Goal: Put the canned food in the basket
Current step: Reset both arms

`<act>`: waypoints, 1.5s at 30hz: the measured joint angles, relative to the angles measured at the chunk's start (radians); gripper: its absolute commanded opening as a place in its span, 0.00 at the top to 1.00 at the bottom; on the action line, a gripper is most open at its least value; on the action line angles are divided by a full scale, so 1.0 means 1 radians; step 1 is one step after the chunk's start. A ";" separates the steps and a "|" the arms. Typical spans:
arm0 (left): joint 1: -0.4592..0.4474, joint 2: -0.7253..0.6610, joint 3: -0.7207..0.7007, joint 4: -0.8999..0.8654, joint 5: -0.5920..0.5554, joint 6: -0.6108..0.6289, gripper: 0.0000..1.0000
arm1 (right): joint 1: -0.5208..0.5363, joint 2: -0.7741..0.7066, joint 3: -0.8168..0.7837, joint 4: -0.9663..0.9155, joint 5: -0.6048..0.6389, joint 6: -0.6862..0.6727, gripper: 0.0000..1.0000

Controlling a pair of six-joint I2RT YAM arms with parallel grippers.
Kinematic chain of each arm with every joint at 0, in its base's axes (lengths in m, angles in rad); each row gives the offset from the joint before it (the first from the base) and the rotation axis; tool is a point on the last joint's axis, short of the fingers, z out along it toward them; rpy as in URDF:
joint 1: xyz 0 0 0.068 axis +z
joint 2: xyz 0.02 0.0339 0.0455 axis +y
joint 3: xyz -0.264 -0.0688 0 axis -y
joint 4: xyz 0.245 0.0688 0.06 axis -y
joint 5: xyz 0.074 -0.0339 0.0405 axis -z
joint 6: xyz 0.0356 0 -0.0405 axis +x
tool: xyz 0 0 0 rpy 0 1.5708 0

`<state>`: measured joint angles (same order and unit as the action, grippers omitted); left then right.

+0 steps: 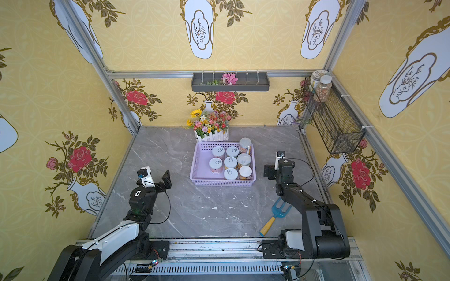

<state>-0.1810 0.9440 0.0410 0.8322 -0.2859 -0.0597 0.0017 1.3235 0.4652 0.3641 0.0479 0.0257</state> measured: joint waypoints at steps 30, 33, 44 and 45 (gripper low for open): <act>0.211 0.362 0.027 0.315 0.085 0.032 0.00 | -0.021 0.108 -0.235 0.471 -0.008 0.019 0.03; 0.223 0.370 0.045 0.333 0.105 0.024 0.00 | -0.020 0.108 -0.234 0.476 -0.007 0.019 0.03; 0.226 0.367 0.043 0.318 0.124 0.008 0.00 | -0.003 0.127 -0.209 0.475 -0.022 -0.004 0.03; 0.226 0.367 0.043 0.318 0.124 0.007 0.00 | -0.004 0.126 -0.208 0.474 -0.035 -0.005 0.03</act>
